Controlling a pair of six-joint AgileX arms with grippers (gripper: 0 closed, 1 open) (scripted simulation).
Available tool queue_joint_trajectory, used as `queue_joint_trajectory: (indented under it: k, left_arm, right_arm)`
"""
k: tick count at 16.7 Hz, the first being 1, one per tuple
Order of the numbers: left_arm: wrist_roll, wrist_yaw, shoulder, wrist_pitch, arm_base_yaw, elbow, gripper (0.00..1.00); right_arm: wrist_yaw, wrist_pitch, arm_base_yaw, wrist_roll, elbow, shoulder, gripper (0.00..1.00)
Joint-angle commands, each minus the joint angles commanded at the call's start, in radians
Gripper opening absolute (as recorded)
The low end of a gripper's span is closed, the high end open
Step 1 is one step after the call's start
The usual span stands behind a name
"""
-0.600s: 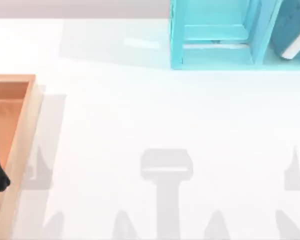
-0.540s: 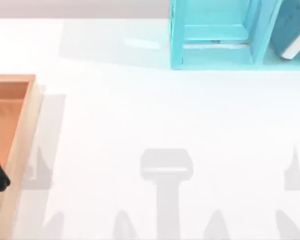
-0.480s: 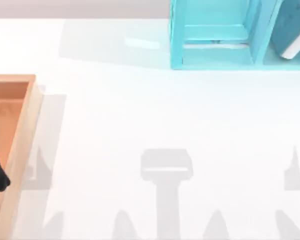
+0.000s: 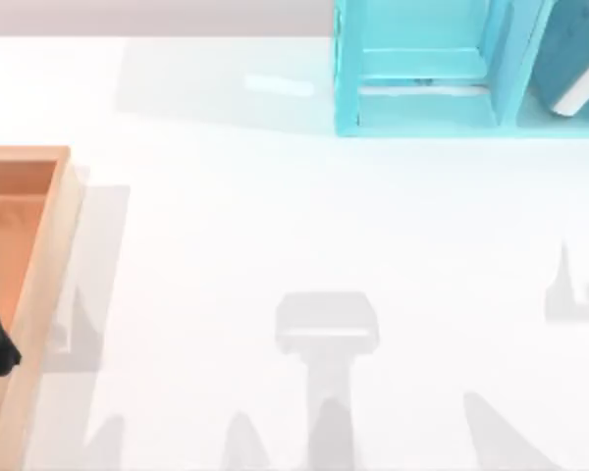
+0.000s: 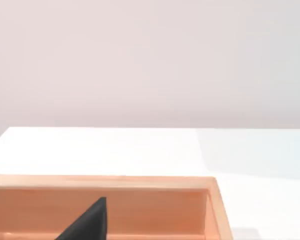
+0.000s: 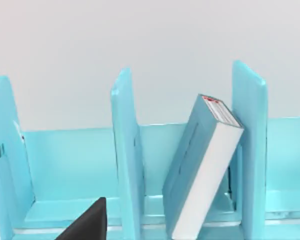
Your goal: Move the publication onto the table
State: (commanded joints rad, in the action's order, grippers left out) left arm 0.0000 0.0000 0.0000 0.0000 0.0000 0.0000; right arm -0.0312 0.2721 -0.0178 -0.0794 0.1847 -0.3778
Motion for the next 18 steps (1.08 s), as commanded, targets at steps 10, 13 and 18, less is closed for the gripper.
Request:
queue_joint_trajectory:
  k: [10,13,18]
  left_arm:
    - [0.000,0.000,0.000,0.000,0.000,0.000,1.00]
    - [0.000,0.000,0.000,0.000,0.000,0.000,1.00]
    - [0.000,0.000,0.000,0.000,0.000,0.000,1.00]
  right_arm:
    - [-0.061,0.558,-0.056,-0.182,0.352,-1.076,1.00]
    - [-0.079,0.709,-0.069,-0.234,0.449,-1.363,1.00]
    - [-0.102,0.895,-0.081,-0.298,0.572,-1.672,1.00]
